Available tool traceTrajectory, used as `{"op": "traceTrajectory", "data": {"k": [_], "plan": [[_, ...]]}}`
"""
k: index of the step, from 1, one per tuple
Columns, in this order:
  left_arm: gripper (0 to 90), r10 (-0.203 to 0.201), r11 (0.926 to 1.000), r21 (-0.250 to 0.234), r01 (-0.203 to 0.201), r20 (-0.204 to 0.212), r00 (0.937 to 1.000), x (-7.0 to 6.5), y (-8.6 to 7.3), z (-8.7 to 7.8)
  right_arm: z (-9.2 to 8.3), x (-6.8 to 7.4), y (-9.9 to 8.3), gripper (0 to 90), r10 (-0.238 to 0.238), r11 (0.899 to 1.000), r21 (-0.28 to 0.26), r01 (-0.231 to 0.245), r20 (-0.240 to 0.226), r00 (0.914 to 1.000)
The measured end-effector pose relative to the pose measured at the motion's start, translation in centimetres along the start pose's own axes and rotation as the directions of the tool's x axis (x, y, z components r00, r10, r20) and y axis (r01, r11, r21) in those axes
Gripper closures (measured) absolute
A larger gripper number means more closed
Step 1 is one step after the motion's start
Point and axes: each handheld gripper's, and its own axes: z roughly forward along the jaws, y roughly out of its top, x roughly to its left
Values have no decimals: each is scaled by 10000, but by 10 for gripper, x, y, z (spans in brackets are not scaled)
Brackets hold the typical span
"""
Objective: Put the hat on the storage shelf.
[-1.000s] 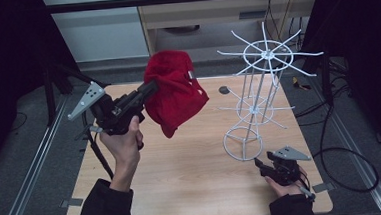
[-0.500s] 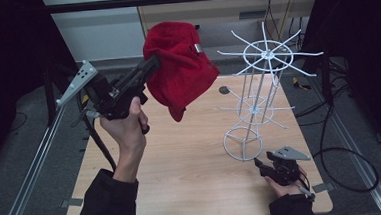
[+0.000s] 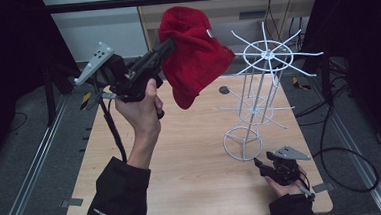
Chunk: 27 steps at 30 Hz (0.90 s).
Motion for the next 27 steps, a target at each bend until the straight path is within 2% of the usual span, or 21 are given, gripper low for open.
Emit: {"op": "traceTrajectory", "data": {"k": [7, 11, 14, 19, 27], "plan": [[853, -164, 9991, 403, 167, -65, 9998, 8, -17, 4, 0, 1, 0, 451, -1, 10000, 13, 1, -60, 10000], [851, -398, 9975, 584, 399, -24, 9992, 15, -27, -1, 0, 1, 0, 451, -20, 10000, -28, 20, -50, 10000], [849, -423, 9950, 904, 424, -38, 9991, 21, -37, -7, 1, 1, 0, 451, -29, 10000, -1, 29, -58, 10000], [846, -510, 9889, 1392, 521, -110, 9986, 31, -52, -12, 1, 1, 0, 450, -92, 9999, 86, 92, -50, 9999], [845, -371, 9726, 2282, 436, -328, 9988, 43, -81, -14, 2, 1, -1, 448, -101, 9999, 79, 101, -34, 9999]]}}
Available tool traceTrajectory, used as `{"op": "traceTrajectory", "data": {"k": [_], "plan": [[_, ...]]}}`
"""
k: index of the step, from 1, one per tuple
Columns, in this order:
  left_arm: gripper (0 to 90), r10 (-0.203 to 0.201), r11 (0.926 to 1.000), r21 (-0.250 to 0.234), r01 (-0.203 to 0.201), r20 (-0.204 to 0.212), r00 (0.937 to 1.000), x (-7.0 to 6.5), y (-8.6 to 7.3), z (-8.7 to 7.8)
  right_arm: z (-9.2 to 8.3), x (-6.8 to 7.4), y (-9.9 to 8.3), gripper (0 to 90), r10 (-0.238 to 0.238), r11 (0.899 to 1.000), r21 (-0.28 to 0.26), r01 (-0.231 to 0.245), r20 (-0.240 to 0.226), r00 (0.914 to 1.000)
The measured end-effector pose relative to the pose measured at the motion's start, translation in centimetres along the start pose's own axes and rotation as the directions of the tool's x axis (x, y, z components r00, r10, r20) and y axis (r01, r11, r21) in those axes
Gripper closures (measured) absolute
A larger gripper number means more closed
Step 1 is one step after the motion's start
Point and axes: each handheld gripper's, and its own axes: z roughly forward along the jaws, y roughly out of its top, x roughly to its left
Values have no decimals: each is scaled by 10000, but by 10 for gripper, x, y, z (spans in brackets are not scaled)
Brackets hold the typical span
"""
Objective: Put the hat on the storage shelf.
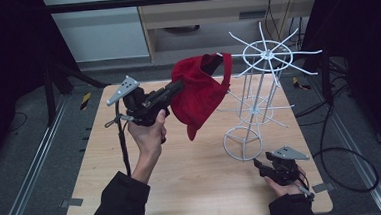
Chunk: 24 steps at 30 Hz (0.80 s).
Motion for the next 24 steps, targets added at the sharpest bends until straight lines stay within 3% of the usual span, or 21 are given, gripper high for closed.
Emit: {"op": "traceTrajectory", "data": {"k": [11, 17, 24], "plan": [[819, 484, 9953, 842, -487, 49, 9988, -8, -18, 17, 1, 0, 0, 439, 93, 9999, 67, -92, -12, 10000], [720, 714, 9897, 1238, -712, 29, 9974, -8, -26, 20, 2, -1, -1, 436, 67, 10000, 58, -67, 12, 10000], [561, 1393, 9780, 1571, -1375, -10, 9902, -8, -31, 15, 2, -1, -1, 432, 113, 9999, 73, -114, 41, 9999]]}}
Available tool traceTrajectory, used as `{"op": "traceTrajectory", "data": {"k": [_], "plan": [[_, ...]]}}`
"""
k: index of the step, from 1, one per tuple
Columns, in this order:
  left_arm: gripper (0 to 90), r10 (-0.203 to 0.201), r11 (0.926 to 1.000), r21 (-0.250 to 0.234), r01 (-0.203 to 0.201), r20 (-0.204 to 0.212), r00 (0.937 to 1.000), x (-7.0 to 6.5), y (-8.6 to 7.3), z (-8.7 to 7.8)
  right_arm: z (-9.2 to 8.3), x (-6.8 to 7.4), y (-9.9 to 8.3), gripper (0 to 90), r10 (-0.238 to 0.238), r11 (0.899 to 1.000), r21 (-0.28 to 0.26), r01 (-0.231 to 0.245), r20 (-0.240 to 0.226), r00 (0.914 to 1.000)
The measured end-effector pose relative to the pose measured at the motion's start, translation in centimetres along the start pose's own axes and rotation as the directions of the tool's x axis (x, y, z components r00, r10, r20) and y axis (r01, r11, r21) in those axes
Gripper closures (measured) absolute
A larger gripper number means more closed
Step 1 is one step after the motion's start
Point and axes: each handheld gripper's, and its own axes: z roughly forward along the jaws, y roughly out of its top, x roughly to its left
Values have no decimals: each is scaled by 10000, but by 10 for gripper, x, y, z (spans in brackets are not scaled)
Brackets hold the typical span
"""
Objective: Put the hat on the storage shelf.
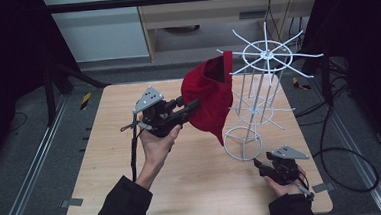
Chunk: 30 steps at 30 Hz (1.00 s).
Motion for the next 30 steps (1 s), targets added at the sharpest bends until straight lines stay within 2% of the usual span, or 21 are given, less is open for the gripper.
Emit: {"op": "traceTrajectory", "data": {"k": [5, 9, 14, 16, 19, 24, 27, 30], "plan": [[449, 542, 9984, 183, -538, -236, 9982, -2, -3, -9, 0, 0, 0, 426, 65, 10000, 3, -65, 42, 10000], [371, 589, 9980, 248, -580, -360, 9976, 0, -5, -21, 0, -2, -1, 405, -1, 10000, -30, 2, 109, 9999], [322, 662, 9970, 430, -642, -459, 9968, 6, -15, -39, 0, -2, -1, 391, 63, 10000, -27, -63, 167, 9998], [320, 808, 9953, 596, -767, -706, 9942, 10, -22, -47, -1, -2, -1, 383, 97, 9999, -32, -96, 170, 9998], [310, 781, 9945, 768, -718, -820, 9936, 19, -34, -59, 0, -3, -2, 369, 130, 9999, -28, -129, 223, 9997], [298, 623, 9908, 1272, -459, -1278, 9898, 38, -65, -77, 0, -4, -2, 355, 192, 9998, -20, -191, 262, 9995], [298, 544, 9835, 1792, -243, -1653, 9847, 54, -88, -86, 0, -4, -3, 343, 199, 9998, -40, -198, 297, 9994], [297, 276, 9743, 2243, 218, -2151, 9762, 71, -112, -97, 0, -5, -3, 330, 234, 9997, -18, -233, 337, 9992]]}}
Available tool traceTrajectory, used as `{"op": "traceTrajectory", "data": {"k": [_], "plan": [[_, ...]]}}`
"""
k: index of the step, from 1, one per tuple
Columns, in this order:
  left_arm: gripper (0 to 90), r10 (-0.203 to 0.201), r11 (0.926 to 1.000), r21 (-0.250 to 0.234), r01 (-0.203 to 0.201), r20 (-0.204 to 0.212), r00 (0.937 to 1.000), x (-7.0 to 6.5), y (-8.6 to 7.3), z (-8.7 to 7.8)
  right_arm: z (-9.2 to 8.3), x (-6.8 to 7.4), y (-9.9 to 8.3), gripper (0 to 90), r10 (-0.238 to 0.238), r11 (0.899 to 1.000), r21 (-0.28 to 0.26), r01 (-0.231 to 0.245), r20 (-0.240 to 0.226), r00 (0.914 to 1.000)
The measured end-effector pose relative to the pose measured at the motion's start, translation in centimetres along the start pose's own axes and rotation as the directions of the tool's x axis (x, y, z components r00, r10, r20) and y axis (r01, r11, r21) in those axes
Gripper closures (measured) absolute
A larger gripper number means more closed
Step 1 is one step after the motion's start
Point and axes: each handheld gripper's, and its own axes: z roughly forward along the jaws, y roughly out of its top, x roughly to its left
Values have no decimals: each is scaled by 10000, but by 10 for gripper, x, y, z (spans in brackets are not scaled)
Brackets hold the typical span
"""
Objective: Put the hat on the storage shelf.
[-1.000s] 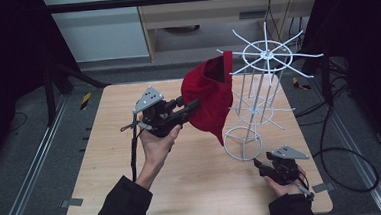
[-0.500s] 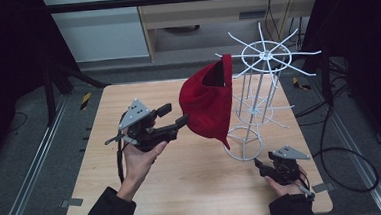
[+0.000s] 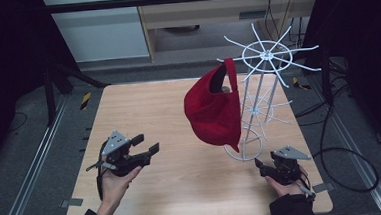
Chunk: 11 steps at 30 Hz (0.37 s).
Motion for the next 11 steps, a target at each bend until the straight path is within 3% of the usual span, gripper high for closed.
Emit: {"op": "traceTrajectory", "data": {"k": [2, 6, 8, 11], "plan": [[294, -288, 9986, 423, 306, -443, 9986, 15, -18, -1, 0, 0, 0, 320, 32, 10000, 5, -32, 30, 10000], [273, -500, 9945, 872, 587, -992, 9938, 34, -41, -4, 1, -2, -1, 303, 113, 9999, 25, -113, 81, 9999], [259, -419, 9897, 1291, 617, -1507, 9877, 47, -55, -7, 1, -3, -1, 297, 156, 9999, 55, -157, 92, 9998], [235, -216, 9861, 1573, 525, -1922, 9811, 55, -65, -10, 2, -4, -2, 289, 123, 9999, 90, -124, 135, 9998]]}}
